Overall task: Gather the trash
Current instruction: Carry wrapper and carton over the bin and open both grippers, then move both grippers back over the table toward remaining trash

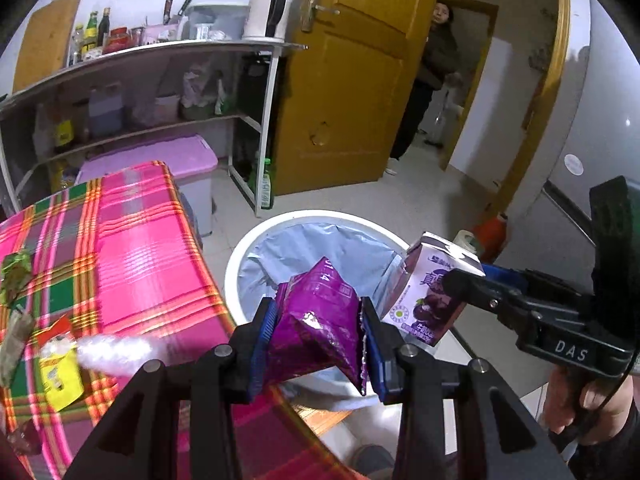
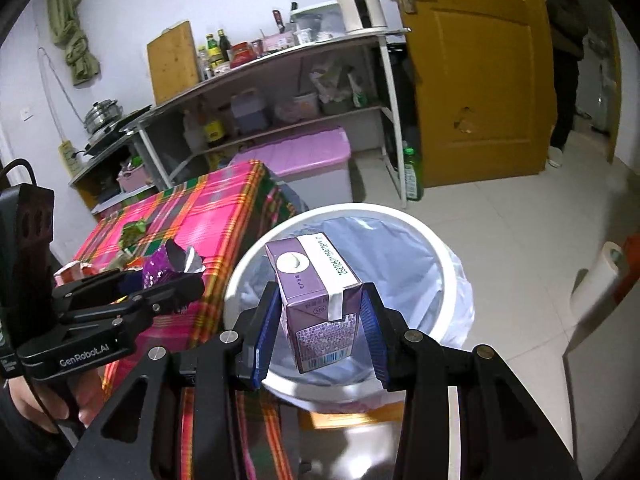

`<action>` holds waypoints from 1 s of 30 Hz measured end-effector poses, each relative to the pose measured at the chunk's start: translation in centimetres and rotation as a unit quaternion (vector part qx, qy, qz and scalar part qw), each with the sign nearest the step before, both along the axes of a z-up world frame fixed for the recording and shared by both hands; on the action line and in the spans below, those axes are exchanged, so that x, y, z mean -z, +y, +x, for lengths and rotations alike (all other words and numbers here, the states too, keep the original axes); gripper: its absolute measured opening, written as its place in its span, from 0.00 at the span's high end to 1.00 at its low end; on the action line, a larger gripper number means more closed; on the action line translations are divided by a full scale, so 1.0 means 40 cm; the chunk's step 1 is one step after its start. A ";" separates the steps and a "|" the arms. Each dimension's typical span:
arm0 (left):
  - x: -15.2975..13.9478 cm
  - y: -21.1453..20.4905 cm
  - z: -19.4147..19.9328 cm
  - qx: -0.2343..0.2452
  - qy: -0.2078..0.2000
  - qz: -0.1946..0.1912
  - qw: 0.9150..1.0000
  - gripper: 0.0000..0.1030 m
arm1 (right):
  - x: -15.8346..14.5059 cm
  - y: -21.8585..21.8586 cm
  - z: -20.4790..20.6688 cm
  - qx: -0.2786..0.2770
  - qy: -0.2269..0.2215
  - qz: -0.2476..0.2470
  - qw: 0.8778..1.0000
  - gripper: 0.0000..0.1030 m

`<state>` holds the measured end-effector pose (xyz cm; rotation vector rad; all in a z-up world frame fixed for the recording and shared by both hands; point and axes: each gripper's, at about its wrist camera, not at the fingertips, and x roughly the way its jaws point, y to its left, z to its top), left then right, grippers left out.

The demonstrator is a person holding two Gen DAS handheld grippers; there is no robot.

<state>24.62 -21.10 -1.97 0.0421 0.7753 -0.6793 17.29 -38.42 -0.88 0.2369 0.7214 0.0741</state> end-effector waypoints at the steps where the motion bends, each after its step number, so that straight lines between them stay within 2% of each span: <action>1: 0.005 -0.007 0.007 0.002 0.002 0.001 1.000 0.60 | 0.004 -0.006 0.005 0.002 0.001 0.000 1.000 0.60; 10: 0.063 -0.074 0.084 -0.002 0.029 0.017 0.999 0.57 | 0.046 -0.047 0.052 0.019 0.022 0.004 1.000 0.60; 12: 0.070 -0.082 0.093 -0.001 0.030 0.019 0.999 0.54 | 0.062 -0.054 0.062 0.022 0.031 0.006 0.999 0.59; 14: 0.078 -0.083 0.099 -0.004 0.030 0.021 0.999 0.44 | 0.073 -0.062 0.067 0.024 0.035 0.011 0.999 0.58; 17: 0.077 -0.072 0.102 -0.011 0.028 0.010 0.999 0.38 | 0.079 -0.067 0.065 0.033 0.031 0.013 0.999 0.45; 23: 0.050 -0.032 0.092 -0.028 0.022 -0.001 0.999 0.37 | 0.054 -0.053 0.041 0.035 0.019 0.004 0.999 0.45; 30: -0.003 0.026 0.018 -0.038 -0.004 0.000 0.999 0.37 | -0.008 -0.006 -0.020 0.027 -0.003 -0.001 1.000 0.45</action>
